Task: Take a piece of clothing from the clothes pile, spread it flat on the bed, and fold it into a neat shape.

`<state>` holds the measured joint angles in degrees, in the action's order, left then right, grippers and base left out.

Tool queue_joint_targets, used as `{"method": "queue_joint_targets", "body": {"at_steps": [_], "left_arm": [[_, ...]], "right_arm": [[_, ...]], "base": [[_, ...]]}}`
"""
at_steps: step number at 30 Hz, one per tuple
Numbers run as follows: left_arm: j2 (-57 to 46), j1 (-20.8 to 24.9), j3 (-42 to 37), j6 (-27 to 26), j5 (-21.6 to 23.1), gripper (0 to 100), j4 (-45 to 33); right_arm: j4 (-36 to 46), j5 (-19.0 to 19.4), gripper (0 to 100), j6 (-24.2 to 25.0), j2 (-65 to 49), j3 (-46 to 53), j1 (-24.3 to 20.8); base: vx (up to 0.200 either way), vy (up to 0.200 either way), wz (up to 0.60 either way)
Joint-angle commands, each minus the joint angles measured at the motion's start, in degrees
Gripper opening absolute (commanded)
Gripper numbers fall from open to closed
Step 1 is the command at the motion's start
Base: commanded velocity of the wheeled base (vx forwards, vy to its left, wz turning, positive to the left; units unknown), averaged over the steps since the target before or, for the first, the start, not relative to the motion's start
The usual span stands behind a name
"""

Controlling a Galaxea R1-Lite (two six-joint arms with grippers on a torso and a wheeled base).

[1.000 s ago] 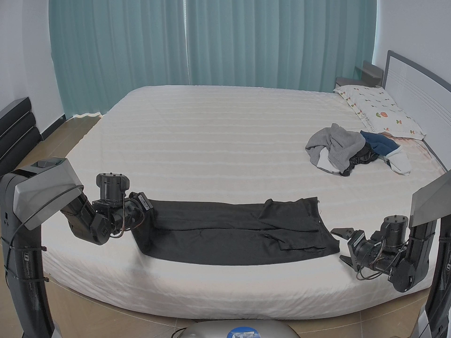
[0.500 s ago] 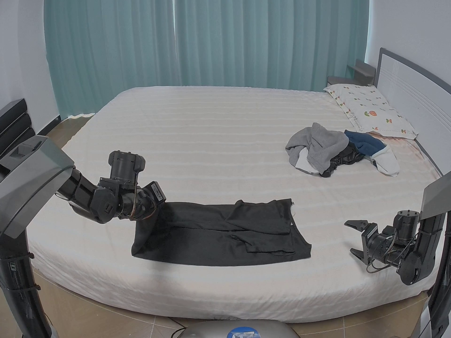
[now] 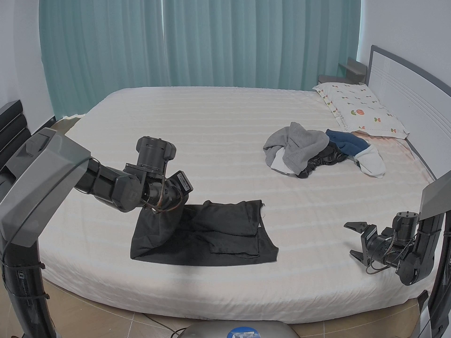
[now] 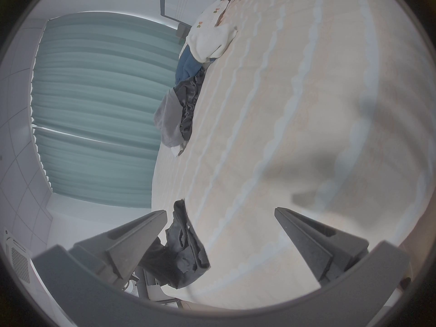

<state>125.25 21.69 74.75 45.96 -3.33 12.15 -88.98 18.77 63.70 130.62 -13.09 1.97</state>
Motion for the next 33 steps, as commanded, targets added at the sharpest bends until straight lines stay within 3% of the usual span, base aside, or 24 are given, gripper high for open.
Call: {"method": "queue_joint_targets", "body": {"at_steps": [1, 5, 9, 30, 31, 33], "left_arm": [[3.9, 2.5, 2.0, 0.4, -0.1, 0, -0.1], [5.9, 4.3, 3.7, 1.1, -1.1, 0, -0.1], [7.8, 5.6, 6.7, 3.2, -2.7, 0, 0.0], [10.8, 10.4, 7.9, 5.0, -2.1, 0, 0.0], [10.8, 10.5, 7.9, 5.3, -2.0, 100, 0.0], [10.8, 10.8, 8.0, 6.0, -1.9, 100, -0.1]], "right_arm": [[-0.8, 0.0, 100, -0.1, 0.2, 0.0, -0.2], [-0.8, -0.1, 100, -0.2, 0.2, 0.1, -0.2], [-0.8, 0.0, 100, -0.2, 0.2, 0.1, -0.3], [-0.8, -0.1, 100, -0.6, 0.6, 0.3, -0.3], [-0.8, -0.1, 100, -0.6, 0.6, 0.3, -0.4], [-0.8, -0.1, 100, -0.8, 0.6, 0.3, -0.4]], "base": [[0.0, -0.2, 0.0], [0.0, -0.2, 0.0], [0.0, 0.0, 0.0], [0.0, 0.0, 0.0], [0.0, 0.0, 0.0], [0.0, 0.0, 0.0]]}}
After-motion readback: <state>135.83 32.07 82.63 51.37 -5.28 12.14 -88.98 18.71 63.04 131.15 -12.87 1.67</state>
